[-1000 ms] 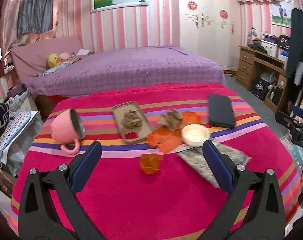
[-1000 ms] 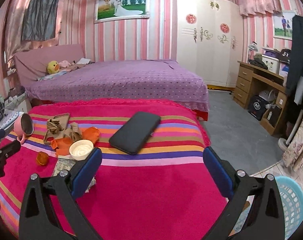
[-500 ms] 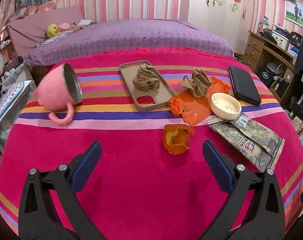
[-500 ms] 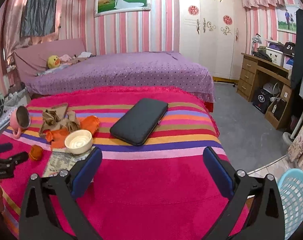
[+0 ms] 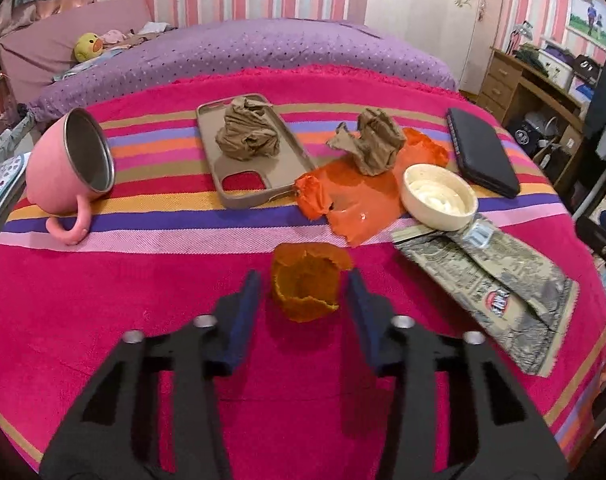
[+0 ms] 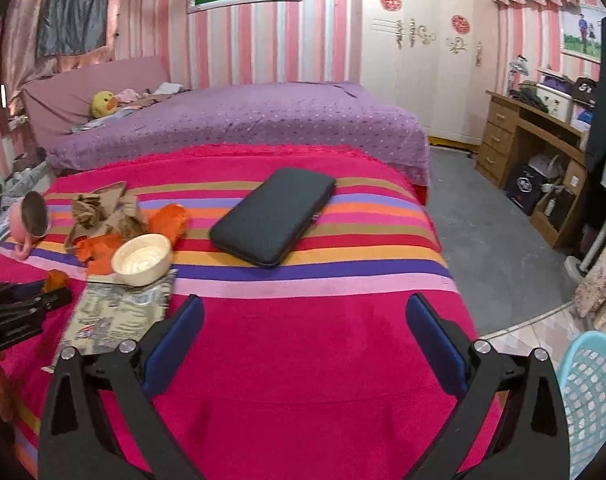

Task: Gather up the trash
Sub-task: 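Grasp the orange peel with the left tool while the right tool grasps the printed paper packet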

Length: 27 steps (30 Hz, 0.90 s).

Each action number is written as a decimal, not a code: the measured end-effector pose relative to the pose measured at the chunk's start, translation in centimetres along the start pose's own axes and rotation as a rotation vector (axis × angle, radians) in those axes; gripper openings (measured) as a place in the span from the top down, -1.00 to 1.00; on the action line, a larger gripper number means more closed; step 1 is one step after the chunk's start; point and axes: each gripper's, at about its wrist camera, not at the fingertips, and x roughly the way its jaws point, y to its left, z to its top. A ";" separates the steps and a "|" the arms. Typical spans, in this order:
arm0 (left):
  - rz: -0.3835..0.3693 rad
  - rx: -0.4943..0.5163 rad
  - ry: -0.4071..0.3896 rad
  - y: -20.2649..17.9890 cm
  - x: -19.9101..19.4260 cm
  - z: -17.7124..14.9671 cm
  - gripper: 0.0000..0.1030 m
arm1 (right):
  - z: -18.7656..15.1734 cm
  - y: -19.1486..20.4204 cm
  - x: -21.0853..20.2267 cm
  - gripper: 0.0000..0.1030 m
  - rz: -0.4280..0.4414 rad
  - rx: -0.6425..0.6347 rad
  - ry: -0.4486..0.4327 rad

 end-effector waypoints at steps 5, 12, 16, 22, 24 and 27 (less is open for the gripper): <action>-0.039 0.005 -0.033 -0.3 -1.1 -0.4 0.56 | 0.1 1.2 -0.7 -0.91 0.030 -0.023 -0.018; 0.014 0.050 -0.066 0.1 -3.2 -1.0 0.56 | -0.2 4.5 -0.2 -0.91 0.127 -0.061 0.019; 0.036 0.034 -0.077 1.9 -4.3 -1.3 0.56 | -0.9 6.9 0.8 -0.91 0.162 -0.112 0.071; 0.053 0.000 -0.071 3.8 -4.8 -1.6 0.56 | -2.2 9.0 2.6 -0.79 0.185 -0.171 0.161; 0.049 -0.012 -0.073 4.3 -4.8 -1.5 0.56 | -2.3 8.9 2.8 -0.58 0.199 -0.162 0.172; 0.044 -0.018 -0.080 4.4 -5.0 -1.4 0.56 | -2.5 8.8 3.1 -0.39 0.234 -0.153 0.192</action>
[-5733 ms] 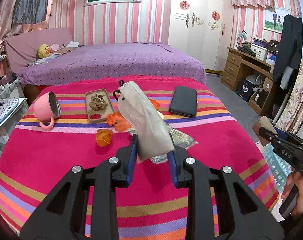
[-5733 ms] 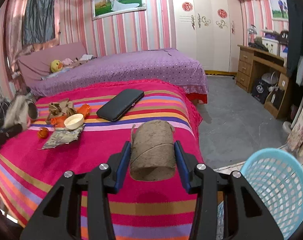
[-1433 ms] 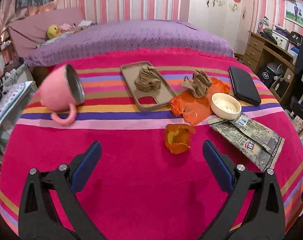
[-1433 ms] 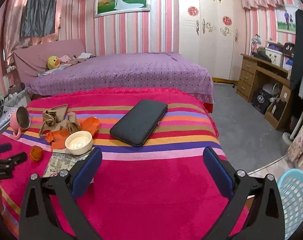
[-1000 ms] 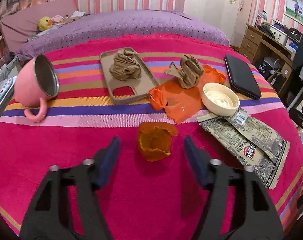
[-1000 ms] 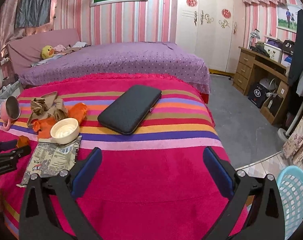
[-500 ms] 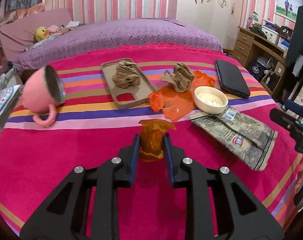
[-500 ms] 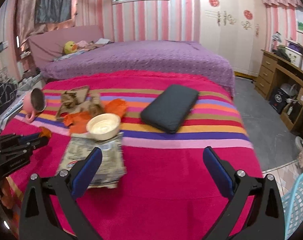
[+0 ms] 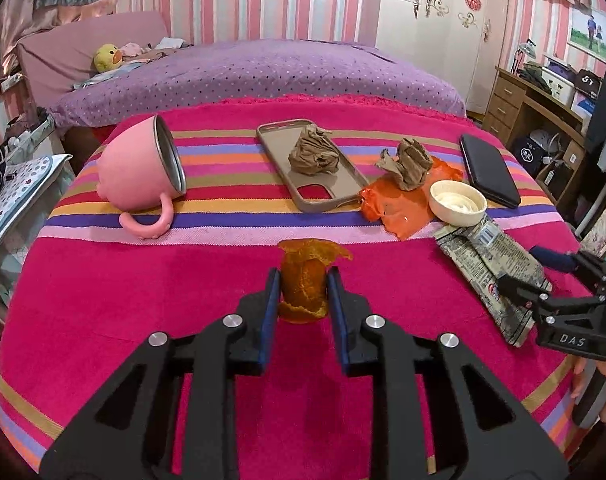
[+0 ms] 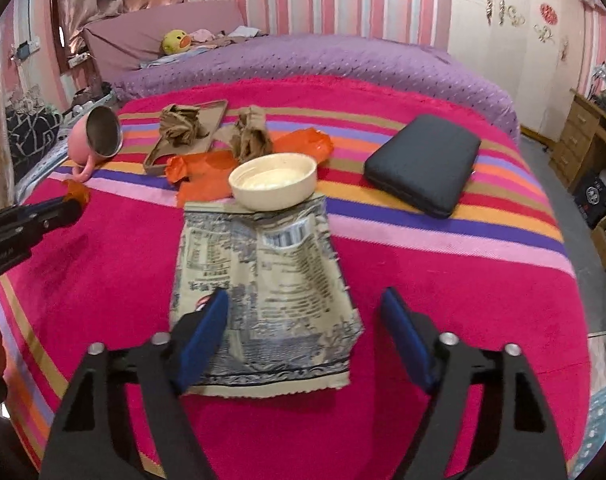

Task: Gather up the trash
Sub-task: 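Grasp the orange peel with the left tool while the right tool grasps the printed paper packet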

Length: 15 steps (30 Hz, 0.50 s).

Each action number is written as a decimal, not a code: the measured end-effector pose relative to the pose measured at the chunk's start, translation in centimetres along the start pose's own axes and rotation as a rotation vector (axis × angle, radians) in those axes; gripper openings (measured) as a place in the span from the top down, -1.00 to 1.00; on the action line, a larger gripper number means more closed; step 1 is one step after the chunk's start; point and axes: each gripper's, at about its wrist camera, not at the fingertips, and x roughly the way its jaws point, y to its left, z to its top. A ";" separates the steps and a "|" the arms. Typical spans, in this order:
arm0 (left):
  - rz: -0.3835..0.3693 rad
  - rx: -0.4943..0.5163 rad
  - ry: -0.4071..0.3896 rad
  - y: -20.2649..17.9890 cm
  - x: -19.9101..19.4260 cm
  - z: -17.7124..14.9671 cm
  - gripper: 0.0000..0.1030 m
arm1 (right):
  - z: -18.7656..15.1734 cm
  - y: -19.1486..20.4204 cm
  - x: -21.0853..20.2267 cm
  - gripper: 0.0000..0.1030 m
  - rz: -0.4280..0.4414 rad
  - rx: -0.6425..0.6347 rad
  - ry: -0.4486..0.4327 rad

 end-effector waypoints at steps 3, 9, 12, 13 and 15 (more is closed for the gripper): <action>0.001 0.008 -0.009 -0.2 -0.3 0.1 0.56 | 0.0 0.6 -0.1 -0.04 0.023 -0.024 -0.005; -0.006 0.013 -0.024 -0.9 -0.7 0.3 0.56 | 0.0 1.5 -0.8 0.48 0.019 -0.072 -0.035; -0.016 0.016 -0.032 -1.3 -1.0 0.3 0.56 | -0.1 1.2 -1.3 0.58 0.005 -0.075 -0.053; -0.019 0.018 -0.036 -1.4 -1.1 0.4 0.56 | -0.2 0.9 -1.6 0.58 0.005 -0.073 -0.057; -0.026 0.022 -0.043 -1.8 -1.3 0.4 0.56 | -0.4 0.2 -2.2 0.59 0.000 -0.066 -0.070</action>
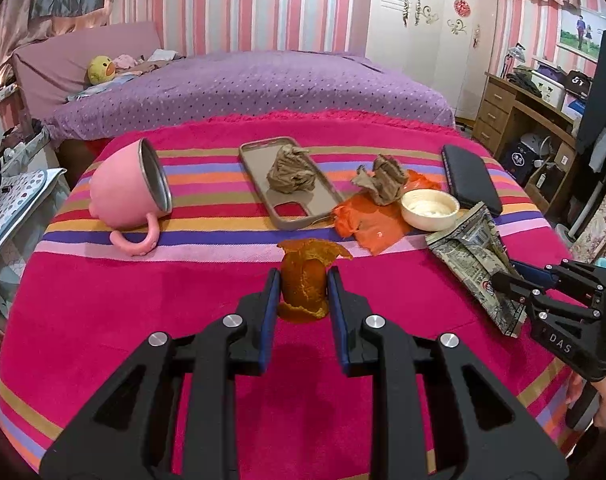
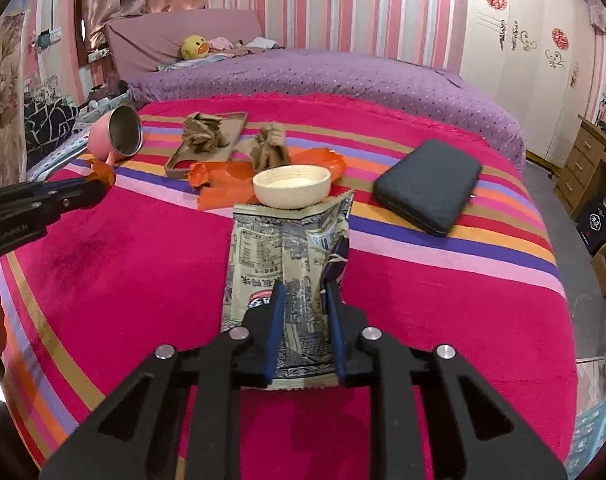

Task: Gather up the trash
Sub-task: 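Carry the peel and packet to the basket and open the left tool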

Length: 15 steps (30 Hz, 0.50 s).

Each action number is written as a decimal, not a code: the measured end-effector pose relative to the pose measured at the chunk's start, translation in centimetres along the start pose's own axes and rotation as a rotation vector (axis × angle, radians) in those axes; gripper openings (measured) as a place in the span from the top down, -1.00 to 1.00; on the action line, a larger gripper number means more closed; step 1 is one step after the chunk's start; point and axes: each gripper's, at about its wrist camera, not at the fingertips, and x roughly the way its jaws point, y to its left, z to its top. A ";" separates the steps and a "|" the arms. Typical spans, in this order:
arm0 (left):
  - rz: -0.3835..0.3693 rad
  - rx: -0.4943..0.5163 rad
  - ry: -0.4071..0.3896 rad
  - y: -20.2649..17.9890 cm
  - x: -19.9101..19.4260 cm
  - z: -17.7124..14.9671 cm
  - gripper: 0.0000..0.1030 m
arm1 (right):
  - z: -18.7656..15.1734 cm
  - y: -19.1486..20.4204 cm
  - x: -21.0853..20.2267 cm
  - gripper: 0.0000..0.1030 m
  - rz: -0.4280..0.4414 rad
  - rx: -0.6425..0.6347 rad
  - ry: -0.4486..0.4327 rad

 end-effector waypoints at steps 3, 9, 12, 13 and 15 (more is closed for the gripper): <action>-0.009 0.010 -0.012 -0.7 -0.4 0.1 0.56 | -0.3 -1.6 -1.6 0.60 -0.020 0.027 -0.036; -0.024 0.026 -0.019 -2.1 -0.6 0.0 0.56 | -1.0 -4.4 -3.5 0.60 -0.049 0.082 -0.069; -0.029 0.040 -0.021 -3.1 -0.5 -0.1 0.56 | -1.4 -5.4 -3.6 0.60 -0.058 0.096 -0.067; -0.031 0.041 -0.022 -3.4 -0.5 -0.1 0.56 | -1.5 -5.7 -3.7 0.60 -0.064 0.099 -0.068; -0.040 0.044 -0.024 -4.0 -0.5 -0.1 0.56 | -1.7 -6.2 -3.8 0.60 -0.070 0.102 -0.070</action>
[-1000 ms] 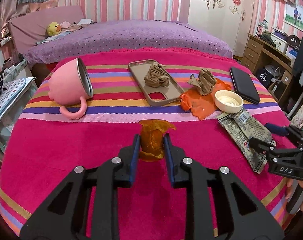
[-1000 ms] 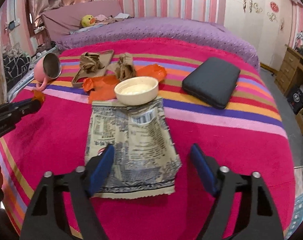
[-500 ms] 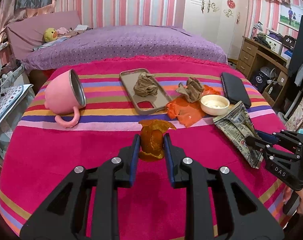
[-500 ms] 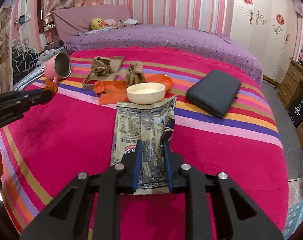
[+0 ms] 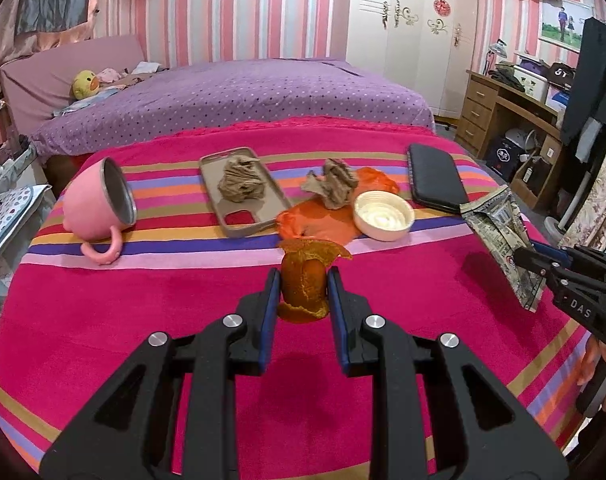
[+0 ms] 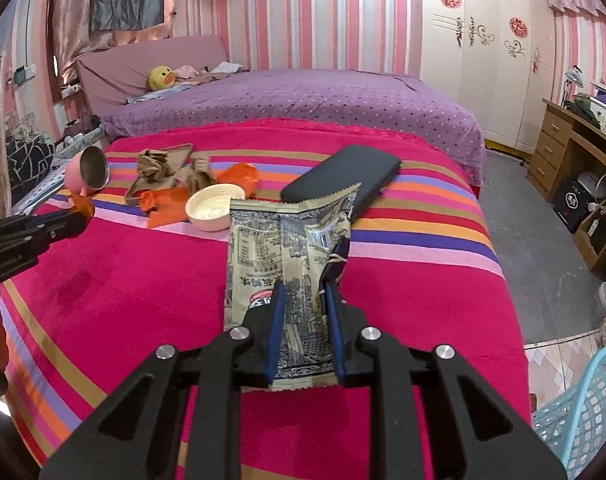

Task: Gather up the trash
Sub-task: 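Carry the peel and packet to the basket and open the left tool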

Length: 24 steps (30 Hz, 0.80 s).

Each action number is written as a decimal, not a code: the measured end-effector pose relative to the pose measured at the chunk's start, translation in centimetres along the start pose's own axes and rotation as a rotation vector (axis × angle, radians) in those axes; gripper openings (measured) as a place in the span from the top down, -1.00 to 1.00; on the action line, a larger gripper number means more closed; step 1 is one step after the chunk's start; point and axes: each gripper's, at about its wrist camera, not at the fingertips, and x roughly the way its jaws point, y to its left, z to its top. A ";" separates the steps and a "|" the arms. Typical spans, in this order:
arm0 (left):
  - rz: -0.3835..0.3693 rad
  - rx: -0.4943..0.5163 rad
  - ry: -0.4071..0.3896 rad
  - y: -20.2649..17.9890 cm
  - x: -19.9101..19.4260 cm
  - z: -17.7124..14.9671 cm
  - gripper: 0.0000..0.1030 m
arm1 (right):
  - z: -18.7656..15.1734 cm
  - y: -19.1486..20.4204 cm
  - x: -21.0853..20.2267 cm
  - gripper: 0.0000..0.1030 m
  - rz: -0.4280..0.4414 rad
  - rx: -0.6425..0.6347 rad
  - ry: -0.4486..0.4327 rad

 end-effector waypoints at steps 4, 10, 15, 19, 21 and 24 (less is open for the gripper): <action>-0.008 0.007 -0.010 -1.2 0.0 0.0 0.56 | -0.2 -0.8 -0.4 0.60 -0.010 0.005 -0.007; -0.026 0.010 -0.010 -3.1 0.2 0.1 0.56 | -0.5 -1.9 -0.7 0.60 -0.019 0.015 -0.004; -0.036 0.037 -0.011 -5.0 0.3 -0.1 0.56 | -0.6 -2.6 -1.1 0.60 -0.017 0.025 -0.009; -0.041 0.045 -0.009 -5.8 0.3 -0.4 0.56 | -0.8 -3.2 -1.2 0.60 -0.016 0.036 -0.011; -0.041 0.047 -0.005 -6.1 0.5 -0.5 0.56 | -0.8 -3.4 -1.3 0.60 -0.018 0.039 -0.012; -0.037 0.053 -0.008 -6.7 0.5 -0.6 0.56 | -0.9 -3.9 -1.7 0.60 -0.023 0.044 -0.018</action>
